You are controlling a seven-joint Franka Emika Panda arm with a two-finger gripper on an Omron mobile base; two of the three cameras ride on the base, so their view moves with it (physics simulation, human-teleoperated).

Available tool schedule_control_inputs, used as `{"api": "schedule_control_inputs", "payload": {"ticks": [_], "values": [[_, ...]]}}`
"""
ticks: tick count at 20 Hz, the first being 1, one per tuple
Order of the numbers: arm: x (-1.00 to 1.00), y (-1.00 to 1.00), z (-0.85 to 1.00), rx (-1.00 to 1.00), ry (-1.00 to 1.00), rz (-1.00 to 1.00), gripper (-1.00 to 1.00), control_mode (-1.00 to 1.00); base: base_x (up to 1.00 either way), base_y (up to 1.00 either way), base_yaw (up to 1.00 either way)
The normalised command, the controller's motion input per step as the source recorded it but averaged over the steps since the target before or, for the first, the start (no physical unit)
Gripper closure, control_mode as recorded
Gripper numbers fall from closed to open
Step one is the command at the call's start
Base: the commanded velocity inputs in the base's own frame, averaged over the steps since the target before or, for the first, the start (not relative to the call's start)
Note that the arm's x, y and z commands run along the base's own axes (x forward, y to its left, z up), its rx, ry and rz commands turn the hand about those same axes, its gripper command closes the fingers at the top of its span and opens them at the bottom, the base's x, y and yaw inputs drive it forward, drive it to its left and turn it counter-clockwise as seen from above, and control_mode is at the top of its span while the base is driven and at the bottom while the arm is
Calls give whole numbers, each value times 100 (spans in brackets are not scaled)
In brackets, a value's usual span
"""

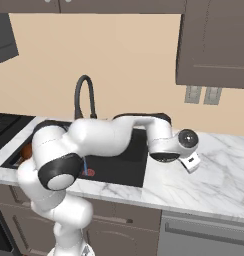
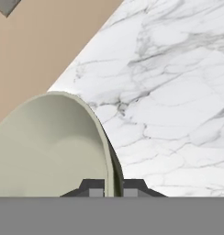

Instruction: Rinse each bowl for a few seconds and place them down in the sink or on the counter.

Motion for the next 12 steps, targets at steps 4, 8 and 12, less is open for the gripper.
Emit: {"api": "schedule_control_inputs", "payload": {"ticks": [4, 8, 12], "values": [[-6, 23, 11, -1, -5, 4, 100, -100, 0, 0, 0], [-7, 23, 11, 0, -2, 2, 100, -100, 0, 0, 0], [-1, 24, 14, 0, -1, 1, 100, -100, 0, 0, 0]]}}
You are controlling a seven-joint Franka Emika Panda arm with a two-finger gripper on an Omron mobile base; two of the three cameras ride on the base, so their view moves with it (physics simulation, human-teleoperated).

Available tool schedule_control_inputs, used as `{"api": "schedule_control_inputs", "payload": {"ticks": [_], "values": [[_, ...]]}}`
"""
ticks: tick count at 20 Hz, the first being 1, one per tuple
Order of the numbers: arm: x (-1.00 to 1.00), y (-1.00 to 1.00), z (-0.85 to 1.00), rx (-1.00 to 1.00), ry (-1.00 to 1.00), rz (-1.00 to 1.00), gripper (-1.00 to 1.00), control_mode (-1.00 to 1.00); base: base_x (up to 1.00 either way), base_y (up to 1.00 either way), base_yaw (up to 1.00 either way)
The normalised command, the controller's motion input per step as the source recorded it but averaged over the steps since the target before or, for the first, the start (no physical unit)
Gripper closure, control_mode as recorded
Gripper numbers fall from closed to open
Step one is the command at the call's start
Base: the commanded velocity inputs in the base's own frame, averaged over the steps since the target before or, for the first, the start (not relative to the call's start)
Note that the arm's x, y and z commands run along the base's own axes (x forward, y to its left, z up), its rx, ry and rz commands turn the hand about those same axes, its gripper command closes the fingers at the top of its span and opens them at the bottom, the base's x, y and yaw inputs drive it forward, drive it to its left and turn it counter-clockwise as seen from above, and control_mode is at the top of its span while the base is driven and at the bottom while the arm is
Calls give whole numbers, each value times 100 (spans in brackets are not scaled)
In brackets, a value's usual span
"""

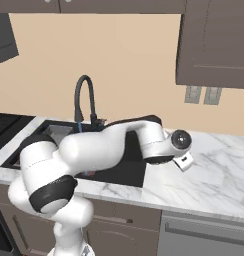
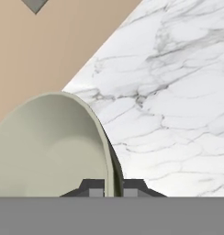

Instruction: Rinse each bowl for a few seconds and place them down in the sink or on the counter.

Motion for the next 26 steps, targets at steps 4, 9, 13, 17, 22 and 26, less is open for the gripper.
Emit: {"api": "schedule_control_inputs", "payload": {"ticks": [4, 9, 13, 17, 22, 26], "values": [[-2, 28, 8, 0, 0, 1, 100, -100, 0, 0, 0], [-2, 32, 3, -3, 0, 1, 100, -100, 0, 0, 0], [0, 36, 4, -5, 0, 1, 100, -100, 0, 0, 0], [-1, 38, 2, -5, 0, 1, 100, -100, 0, 0, 0], [0, 38, 2, -3, 0, 1, 100, -100, 0, 0, 0], [0, 39, 0, -2, 0, 1, 100, -100, 0, 0, 0]]}}
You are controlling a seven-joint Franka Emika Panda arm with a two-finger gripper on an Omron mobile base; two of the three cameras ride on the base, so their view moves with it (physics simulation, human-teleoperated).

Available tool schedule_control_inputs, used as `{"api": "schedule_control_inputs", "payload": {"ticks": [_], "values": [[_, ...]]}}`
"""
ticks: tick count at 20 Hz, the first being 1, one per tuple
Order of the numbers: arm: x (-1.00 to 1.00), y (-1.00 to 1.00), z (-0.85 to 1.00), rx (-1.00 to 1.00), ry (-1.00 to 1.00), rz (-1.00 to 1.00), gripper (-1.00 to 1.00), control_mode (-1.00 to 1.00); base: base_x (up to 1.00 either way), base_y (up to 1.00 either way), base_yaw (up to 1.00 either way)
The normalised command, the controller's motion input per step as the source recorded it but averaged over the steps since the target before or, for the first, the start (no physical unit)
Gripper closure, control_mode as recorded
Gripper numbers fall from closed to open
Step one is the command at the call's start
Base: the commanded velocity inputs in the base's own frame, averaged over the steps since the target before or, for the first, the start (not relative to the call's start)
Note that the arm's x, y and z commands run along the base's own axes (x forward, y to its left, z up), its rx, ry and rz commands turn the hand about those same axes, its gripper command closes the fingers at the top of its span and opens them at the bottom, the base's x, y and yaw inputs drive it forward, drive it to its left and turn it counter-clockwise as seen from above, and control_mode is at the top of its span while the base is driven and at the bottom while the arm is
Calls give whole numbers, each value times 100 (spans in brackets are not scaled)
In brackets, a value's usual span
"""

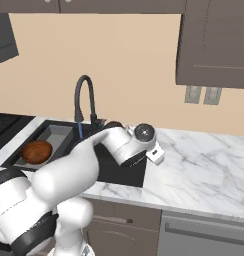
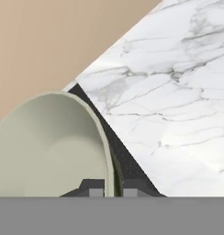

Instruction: Rinse each bowl for a few seconds and place them down in the sink or on the counter.

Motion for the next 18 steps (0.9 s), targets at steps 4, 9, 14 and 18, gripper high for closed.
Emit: {"api": "schedule_control_inputs", "payload": {"ticks": [4, 9, 14, 18], "values": [[0, 37, 0, -1, 0, 1, 100, -100, 0, 0, 0], [0, 36, 0, 0, 0, 1, 100, -100, 0, 0, 0], [0, 35, 0, 0, 1, 1, 100, -100, 0, 0, 0], [0, 32, 0, 0, 0, 1, 100, -100, 0, 0, 0]]}}
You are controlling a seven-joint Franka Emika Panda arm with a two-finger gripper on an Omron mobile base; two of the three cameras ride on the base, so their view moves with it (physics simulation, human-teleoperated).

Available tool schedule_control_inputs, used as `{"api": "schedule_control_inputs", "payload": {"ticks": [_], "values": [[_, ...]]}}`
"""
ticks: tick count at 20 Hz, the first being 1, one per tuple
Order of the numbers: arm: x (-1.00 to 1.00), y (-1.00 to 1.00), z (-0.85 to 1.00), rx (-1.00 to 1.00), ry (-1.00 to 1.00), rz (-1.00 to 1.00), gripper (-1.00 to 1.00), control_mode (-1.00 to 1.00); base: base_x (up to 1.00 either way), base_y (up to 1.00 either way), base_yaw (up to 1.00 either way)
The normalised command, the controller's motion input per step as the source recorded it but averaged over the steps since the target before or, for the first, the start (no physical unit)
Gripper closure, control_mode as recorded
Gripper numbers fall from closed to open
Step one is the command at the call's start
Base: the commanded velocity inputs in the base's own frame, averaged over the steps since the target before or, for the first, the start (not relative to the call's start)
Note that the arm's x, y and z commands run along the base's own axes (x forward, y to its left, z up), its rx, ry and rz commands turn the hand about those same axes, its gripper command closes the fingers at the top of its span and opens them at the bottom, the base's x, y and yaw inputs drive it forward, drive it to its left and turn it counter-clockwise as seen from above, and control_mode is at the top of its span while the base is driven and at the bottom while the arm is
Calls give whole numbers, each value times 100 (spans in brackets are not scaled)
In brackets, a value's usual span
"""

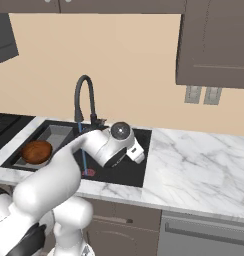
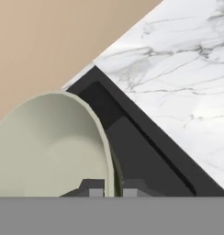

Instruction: Rinse each bowl for a few seconds and place them down in the sink or on the counter.

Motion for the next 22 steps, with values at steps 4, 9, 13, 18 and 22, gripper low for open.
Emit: {"api": "schedule_control_inputs", "payload": {"ticks": [4, 9, 13, 18, 22], "values": [[0, 28, 0, 0, 0, 1, 100, -100, 0, 0, 0], [0, 21, 0, 0, 0, 5, 100, -100, 0, 0, 0], [0, 19, 0, 0, 0, 8, 100, -100, 0, 0, 0], [0, 24, 0, 0, 0, 9, 100, -100, 0, 0, 0], [3, 27, 0, 0, 2, 9, 100, -100, 0, 0, 0]]}}
